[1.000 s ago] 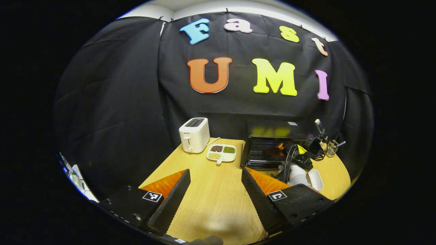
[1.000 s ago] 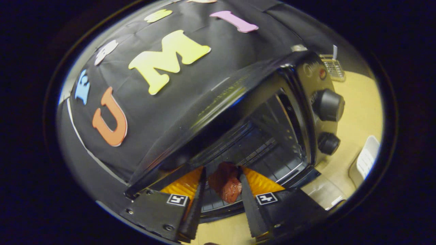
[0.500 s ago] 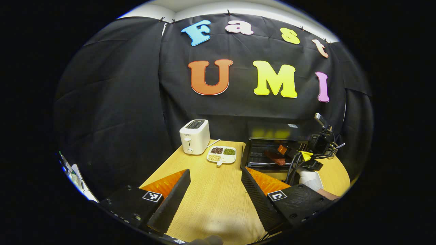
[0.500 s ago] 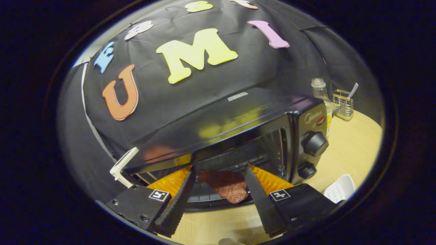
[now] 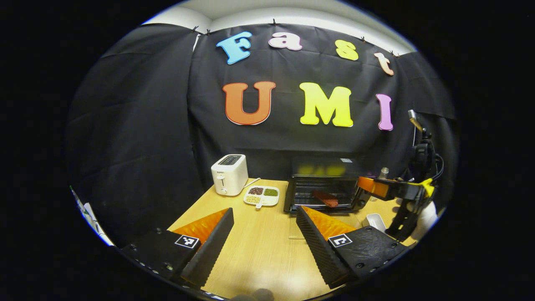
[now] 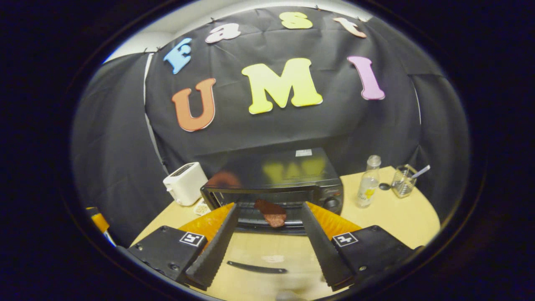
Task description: Open the electric oven with the left hand, put the food in, and close the electric oven.
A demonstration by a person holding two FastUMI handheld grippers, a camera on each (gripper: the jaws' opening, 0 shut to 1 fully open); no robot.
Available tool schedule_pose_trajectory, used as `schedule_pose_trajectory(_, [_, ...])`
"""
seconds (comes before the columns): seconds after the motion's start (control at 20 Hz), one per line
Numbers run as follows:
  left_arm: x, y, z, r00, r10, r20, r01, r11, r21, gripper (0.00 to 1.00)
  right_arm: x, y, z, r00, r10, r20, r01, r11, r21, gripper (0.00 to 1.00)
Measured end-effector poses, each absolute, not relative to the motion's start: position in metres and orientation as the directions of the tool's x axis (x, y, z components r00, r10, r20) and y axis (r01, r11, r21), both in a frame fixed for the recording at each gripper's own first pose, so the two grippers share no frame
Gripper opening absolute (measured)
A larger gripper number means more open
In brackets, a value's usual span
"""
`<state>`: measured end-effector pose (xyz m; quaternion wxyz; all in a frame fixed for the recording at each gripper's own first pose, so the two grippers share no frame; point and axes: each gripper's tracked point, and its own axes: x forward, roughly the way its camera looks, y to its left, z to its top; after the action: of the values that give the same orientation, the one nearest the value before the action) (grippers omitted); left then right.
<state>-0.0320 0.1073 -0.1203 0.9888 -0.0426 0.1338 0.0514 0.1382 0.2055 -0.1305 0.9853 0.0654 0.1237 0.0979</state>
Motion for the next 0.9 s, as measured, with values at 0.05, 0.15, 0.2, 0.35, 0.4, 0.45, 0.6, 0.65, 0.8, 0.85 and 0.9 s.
schedule_pose_trajectory(0.05, [-0.034,0.100,-0.123,0.961,0.076,-0.267,-0.100,0.992,-0.077,0.96,0.123,0.190,-0.116,0.956,0.198,-0.215,-0.173,0.976,0.130,0.96])
schedule_pose_trajectory(0.15, [-0.032,0.081,-0.131,0.962,0.044,-0.271,-0.069,0.994,-0.083,0.97,0.092,0.157,-0.096,0.964,0.183,-0.192,-0.169,0.982,0.090,0.98])
schedule_pose_trajectory(0.2, [-0.032,0.071,-0.135,0.961,0.040,-0.273,-0.061,0.996,-0.069,0.97,0.078,0.140,-0.084,0.970,0.174,-0.172,-0.163,0.983,0.079,0.98])
schedule_pose_trajectory(0.35, [-0.029,0.036,-0.148,0.959,0.024,-0.282,-0.034,0.999,-0.031,0.97,0.043,0.083,-0.063,0.981,0.142,-0.130,-0.134,0.989,0.065,0.98])
schedule_pose_trajectory(0.4, [-0.027,0.021,-0.154,0.956,0.017,-0.293,-0.029,0.999,-0.036,0.97,0.034,0.063,-0.061,0.983,0.133,-0.124,-0.128,0.991,0.047,0.98])
schedule_pose_trajectory(0.45, [-0.025,0.008,-0.164,0.949,0.007,-0.314,-0.025,0.998,-0.054,0.97,0.026,0.044,-0.057,0.985,0.128,-0.115,-0.125,0.992,0.032,0.98])
schedule_pose_trajectory(0.6, [-0.021,-0.018,-0.185,0.935,0.028,-0.354,-0.051,0.997,-0.055,0.96,0.008,0.000,-0.054,0.981,0.153,-0.120,-0.150,0.988,0.035,0.99])
schedule_pose_trajectory(0.65, [-0.022,-0.024,-0.194,0.927,0.043,-0.374,-0.064,0.997,-0.043,0.96,0.005,-0.009,-0.054,0.978,0.169,-0.123,-0.165,0.985,0.043,0.99])
schedule_pose_trajectory(0.8, [-0.017,-0.044,-0.216,0.919,0.060,-0.389,-0.078,0.997,-0.029,0.96,-0.002,-0.040,-0.060,0.973,0.179,-0.146,-0.174,0.984,0.041,0.99])
schedule_pose_trajectory(0.85, [-0.014,-0.052,-0.228,0.913,0.058,-0.404,-0.075,0.997,-0.025,0.96,-0.004,-0.048,-0.064,0.971,0.175,-0.161,-0.171,0.984,0.041,0.99])
schedule_pose_trajectory(0.9, [-0.012,-0.058,-0.238,0.907,0.052,-0.418,-0.067,0.998,-0.022,0.96,-0.006,-0.053,-0.066,0.970,0.170,-0.175,-0.164,0.985,0.047,0.99])
